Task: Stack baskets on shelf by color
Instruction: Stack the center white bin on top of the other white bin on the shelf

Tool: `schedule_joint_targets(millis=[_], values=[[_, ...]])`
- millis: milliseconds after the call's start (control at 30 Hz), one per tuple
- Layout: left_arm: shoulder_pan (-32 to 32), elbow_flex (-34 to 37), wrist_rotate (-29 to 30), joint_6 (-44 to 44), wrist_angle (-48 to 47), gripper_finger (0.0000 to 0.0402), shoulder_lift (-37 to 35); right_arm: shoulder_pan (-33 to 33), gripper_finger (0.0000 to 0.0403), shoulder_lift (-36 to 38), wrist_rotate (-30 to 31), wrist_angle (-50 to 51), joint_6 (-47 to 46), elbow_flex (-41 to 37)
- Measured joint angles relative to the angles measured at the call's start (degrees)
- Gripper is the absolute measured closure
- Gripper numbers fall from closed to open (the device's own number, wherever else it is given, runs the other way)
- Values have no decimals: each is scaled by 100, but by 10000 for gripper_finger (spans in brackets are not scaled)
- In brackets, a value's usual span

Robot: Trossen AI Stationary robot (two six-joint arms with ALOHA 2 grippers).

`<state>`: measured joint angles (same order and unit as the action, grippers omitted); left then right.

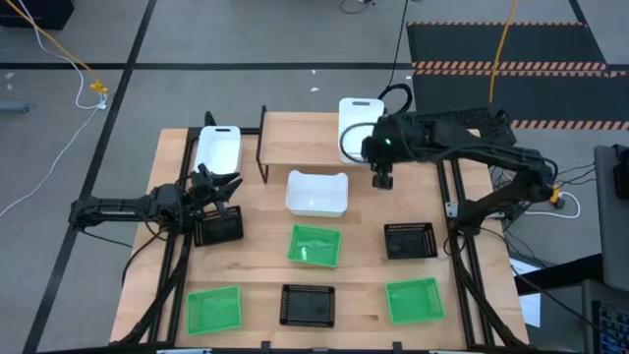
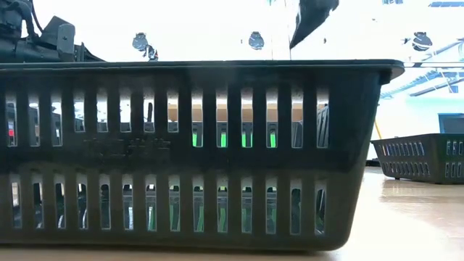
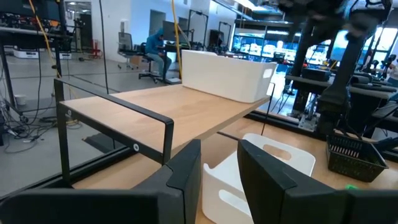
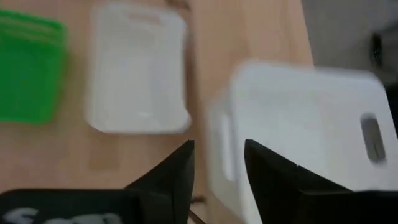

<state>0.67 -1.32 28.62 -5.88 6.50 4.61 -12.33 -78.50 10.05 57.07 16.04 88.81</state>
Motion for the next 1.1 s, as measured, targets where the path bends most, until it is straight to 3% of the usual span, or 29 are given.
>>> schedule_joint_targets(millis=[100,200,400,567,733,1000,1100], values=[[0,0,-2,-76,-38,295,1,515,264,173,-403,-559,42,-397],[0,0,-2,-176,-61,295,-1,1020,266,150,-292,-1253,629,-1227],[0,0,-2,-221,-79,295,9,1457,267,-191,1348,-2224,1993,-2561],[7,0,54,3,49,295,27,1467,268,-580,1379,-2278,2677,-2699],[7,0,105,84,97,295,27,1448,268,-934,1189,-2405,4370,-2733],[7,0,103,75,3,295,25,1389,268,-1028,1236,-4126,6305,-3406],[7,0,101,62,-46,295,27,1291,268,-1028,1236,-4332,6836,-3693]])
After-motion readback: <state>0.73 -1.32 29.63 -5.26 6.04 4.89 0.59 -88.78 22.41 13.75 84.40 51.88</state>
